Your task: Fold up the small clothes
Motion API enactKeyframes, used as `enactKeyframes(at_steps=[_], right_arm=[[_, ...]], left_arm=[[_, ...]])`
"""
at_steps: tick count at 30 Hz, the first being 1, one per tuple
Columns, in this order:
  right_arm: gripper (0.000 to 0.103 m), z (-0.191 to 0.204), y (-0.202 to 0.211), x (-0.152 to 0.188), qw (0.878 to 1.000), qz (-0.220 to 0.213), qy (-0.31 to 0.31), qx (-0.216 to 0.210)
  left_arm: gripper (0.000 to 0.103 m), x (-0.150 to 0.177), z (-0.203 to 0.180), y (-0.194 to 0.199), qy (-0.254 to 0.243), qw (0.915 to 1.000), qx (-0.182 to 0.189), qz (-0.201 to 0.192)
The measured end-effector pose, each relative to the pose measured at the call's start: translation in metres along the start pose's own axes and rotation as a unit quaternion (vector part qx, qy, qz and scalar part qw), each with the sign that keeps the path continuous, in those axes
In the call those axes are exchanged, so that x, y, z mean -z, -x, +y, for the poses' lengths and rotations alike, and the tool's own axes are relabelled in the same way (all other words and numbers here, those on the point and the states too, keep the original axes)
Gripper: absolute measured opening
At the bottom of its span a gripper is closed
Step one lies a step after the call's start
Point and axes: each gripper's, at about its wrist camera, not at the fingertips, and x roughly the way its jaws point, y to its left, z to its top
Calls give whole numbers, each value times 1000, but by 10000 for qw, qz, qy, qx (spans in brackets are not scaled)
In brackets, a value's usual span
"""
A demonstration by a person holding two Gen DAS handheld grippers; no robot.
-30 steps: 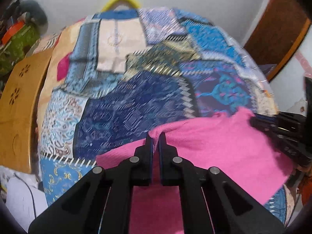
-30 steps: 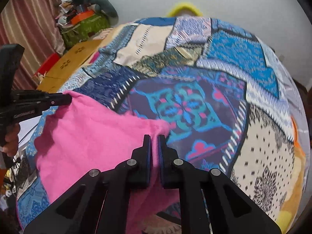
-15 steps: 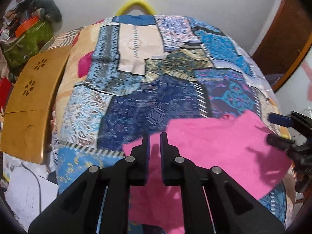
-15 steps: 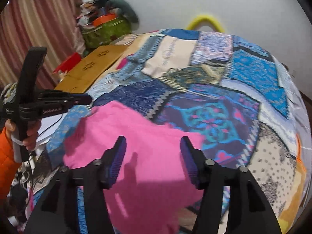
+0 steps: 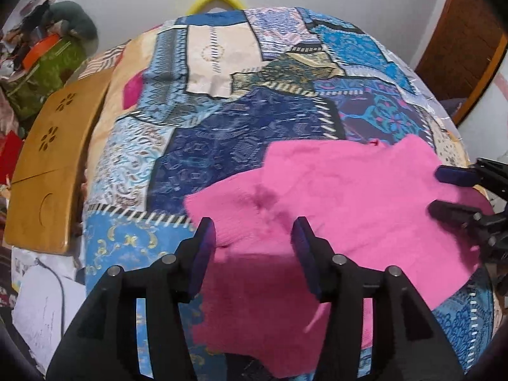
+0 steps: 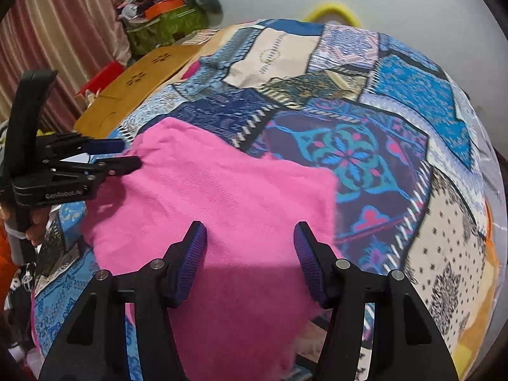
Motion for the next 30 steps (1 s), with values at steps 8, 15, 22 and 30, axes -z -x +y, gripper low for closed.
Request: enactKeyframes(at_steps=[8,15,22,30], right_arm=[[54,-13,29,8,9988,-268,-409,21],[54,8,78,3,9955,-900,-296,-19],[54,45,150,3,9820,-1885,30,-148],[54,80,224,21,9547,-2965,242,-102]], left_arm=[[51,8,21,29,340,9984,-364,-253],[51,15,13,98,506,9935,-354,-952],[51,22,-20,188,294,9796,-409,-1944],[51,42,-61,272,135,9519,-459,-3026]])
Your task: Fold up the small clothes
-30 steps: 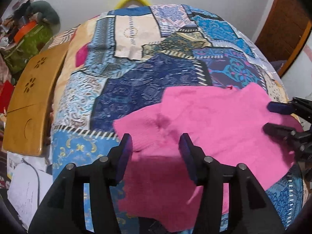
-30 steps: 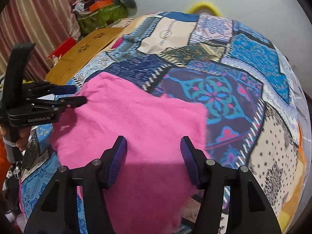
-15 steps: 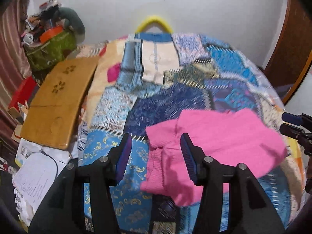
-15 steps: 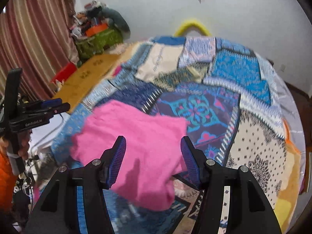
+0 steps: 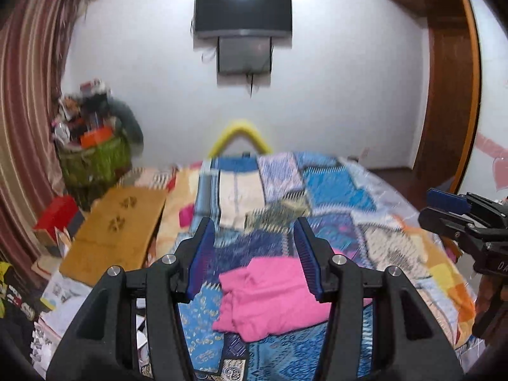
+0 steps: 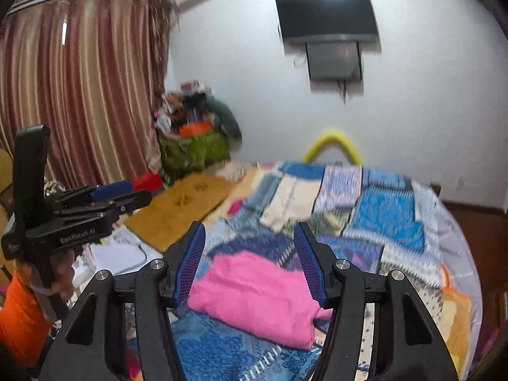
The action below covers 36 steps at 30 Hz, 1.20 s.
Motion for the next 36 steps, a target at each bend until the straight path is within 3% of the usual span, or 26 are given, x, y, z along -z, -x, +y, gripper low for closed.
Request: enactKeyframes(at_steps=[5,8,13,17,21,26,36], right_arm=[[54,22,36,-4,9982,-554,167,147],[56,30,50,-2,9967,-767,147,208],[63,34,62,5,9955,-894,-8,311],[80,30,62,9,9947,-903,-128,466],[86,27,64,10,9938,-908,-180,622],[99,30,69,12,9928,-921,-128,749],[102,31,73,15,9914,-922,-115,925]], left_arm=[[51,-4,-20,42,-124,9980,-22,-627],[53,-1,-28,55,-109,9966,-5,-815],[67,7,-30,70,105,9947,51,-1026],[81,12,-31,79,163,9928,-1,-1187],[96,16,-32,81,153,9926,-79,-1201],[101,22,-34,82,178,9930,-106,-1162],[102,26,-39,82,120,9928,-164,-1177]])
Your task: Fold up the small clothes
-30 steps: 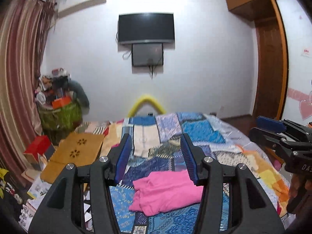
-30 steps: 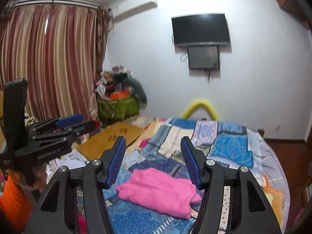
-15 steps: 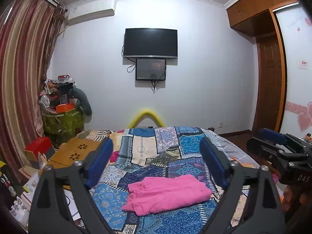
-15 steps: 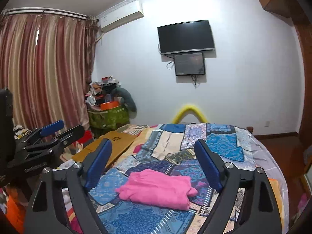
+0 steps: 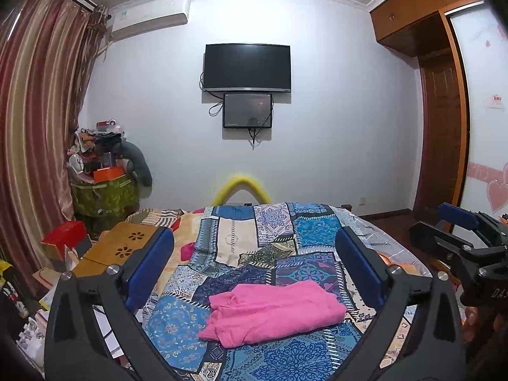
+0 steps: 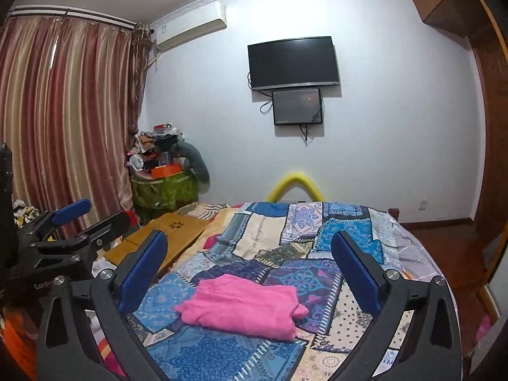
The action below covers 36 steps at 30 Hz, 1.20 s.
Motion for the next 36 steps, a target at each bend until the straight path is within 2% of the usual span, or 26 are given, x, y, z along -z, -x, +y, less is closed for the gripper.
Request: enactKeyframes(at_steps=[36], right_arm=[[103,0,-2,-2,9998,166,-43,133]], left_arm=[[103,6,8,-13,186,9995,100,239]])
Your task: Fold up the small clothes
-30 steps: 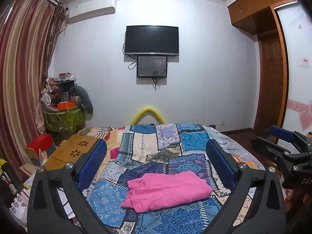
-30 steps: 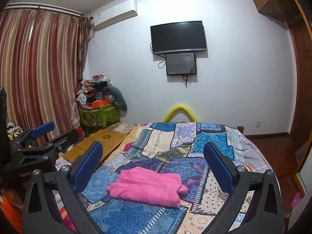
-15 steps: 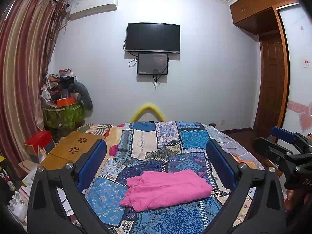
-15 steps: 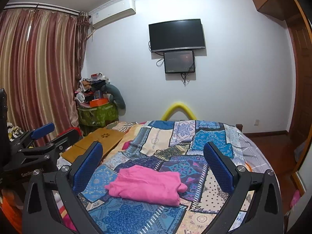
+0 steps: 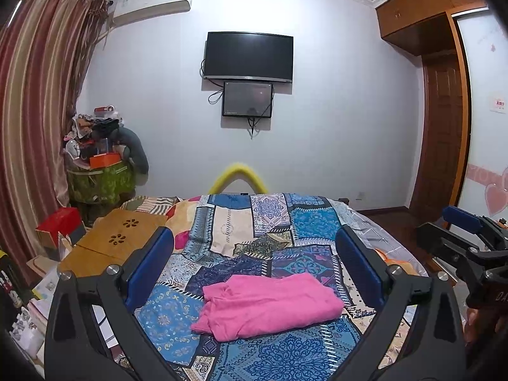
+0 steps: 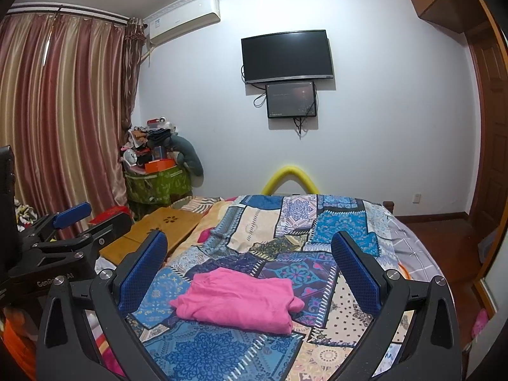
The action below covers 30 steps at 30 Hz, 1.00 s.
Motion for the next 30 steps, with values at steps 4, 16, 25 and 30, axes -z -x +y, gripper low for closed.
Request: enactKeyframes(at_steps=[4,16,25,30], right_arm=[[103,-1,0,1,10000,1,4,-3],[103,-1,0,1,10000,-2,-9,-7],[103,-2,2,0,10000,2,-43,25],[103,-1,3,0,10000,3,-50,49]], left_arm=[[103,0,0,0,-1,10000,5,-3],[103,3,-1,1,-46,9999,152,26],[103,3,-10,0,-203,9993,305,70],[103,2,-11,-1,-212,9992,326,93]])
